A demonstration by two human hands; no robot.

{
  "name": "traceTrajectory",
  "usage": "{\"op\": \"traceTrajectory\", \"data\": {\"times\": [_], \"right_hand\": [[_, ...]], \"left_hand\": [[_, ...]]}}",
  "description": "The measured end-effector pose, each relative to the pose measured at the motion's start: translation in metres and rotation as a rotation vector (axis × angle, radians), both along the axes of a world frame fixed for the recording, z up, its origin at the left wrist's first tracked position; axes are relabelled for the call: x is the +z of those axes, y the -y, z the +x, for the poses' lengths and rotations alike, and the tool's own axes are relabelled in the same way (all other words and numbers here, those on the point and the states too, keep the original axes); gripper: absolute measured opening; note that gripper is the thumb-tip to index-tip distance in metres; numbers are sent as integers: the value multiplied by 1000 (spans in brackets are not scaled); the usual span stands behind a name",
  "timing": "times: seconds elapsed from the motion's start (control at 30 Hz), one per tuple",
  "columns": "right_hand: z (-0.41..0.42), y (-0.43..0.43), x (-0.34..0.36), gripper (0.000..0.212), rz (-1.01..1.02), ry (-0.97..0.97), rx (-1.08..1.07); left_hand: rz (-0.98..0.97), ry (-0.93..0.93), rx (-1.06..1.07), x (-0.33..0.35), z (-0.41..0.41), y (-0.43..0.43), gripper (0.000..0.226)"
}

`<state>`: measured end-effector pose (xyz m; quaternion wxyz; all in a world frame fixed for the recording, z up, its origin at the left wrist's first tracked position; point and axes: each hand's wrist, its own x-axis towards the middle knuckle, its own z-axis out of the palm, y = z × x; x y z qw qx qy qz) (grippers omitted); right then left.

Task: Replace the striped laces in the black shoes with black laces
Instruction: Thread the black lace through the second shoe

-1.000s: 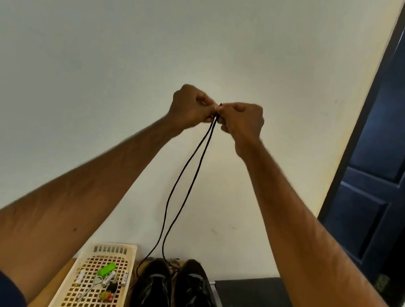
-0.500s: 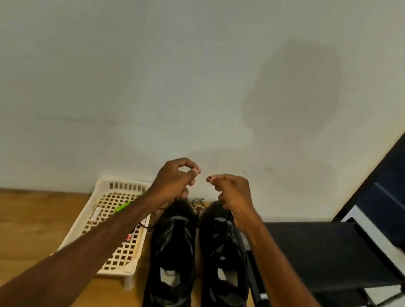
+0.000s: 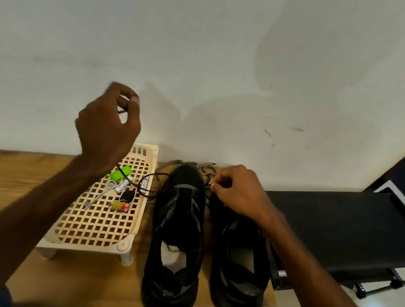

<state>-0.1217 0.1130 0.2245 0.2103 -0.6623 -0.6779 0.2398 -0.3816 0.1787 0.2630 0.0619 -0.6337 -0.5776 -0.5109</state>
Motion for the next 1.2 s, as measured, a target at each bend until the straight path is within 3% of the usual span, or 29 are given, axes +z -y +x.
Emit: {"op": "traceTrajectory", "data": {"times": [0.13, 0.23, 0.33, 0.47, 0.53, 0.63, 0.67, 0.7, 0.73, 0.8, 0.83, 0.87, 0.9, 0.97, 1.07, 1.2], "right_hand": [[-11, 5, -9, 12, -78, 61, 44], [-15, 7, -16, 10, -53, 145, 38], [-15, 6, -18, 13, -61, 7, 19], [-16, 5, -11, 16, -163, -344, -39], [-8, 1, 5, 13, -204, -656, -95], [18, -9, 39, 11, -34, -1204, -115], [25, -11, 46, 10, 67, -1303, -134], [31, -10, 50, 10, 185, -1294, -168], [36, -9, 49, 10, 318, -1141, -221], [43, -8, 37, 11, 537, -445, -304], [44, -8, 30, 12, 542, -88, -298], [43, -7, 25, 12, 480, 143, -271], [40, -7, 20, 12, 380, 238, -230], [32, -6, 9, 12, 206, 235, -129], [15, -5, 1, 13, 195, 141, -60], [-4, -4, -3, 13, 220, -13, -33]], "left_hand": [[-461, -310, -278, -33, 24, 17, 25], [-598, -481, -329, -47, 40, 24, 32], [-718, -539, -326, -50, 42, 22, 22], [-903, -313, -450, -46, 37, 18, 7], [-921, -281, -476, -45, 35, 16, 4], [-904, -291, -480, -48, 36, 17, 3], [-897, -307, -473, -48, 36, 18, 3], [-890, -322, -463, -48, 37, 19, 3], [-884, -336, -455, -47, 37, 20, 3], [-864, -367, -434, -45, 37, 22, 4], [-848, -384, -414, -44, 37, 23, 5], [-838, -400, -395, -43, 36, 24, 6], [-832, -405, -381, -42, 36, 25, 7], [-821, -408, -360, -43, 37, 29, 9], [-703, -493, -287, -42, 41, 38, 23], [-755, -303, -365, -38, 50, 55, 17]]}}
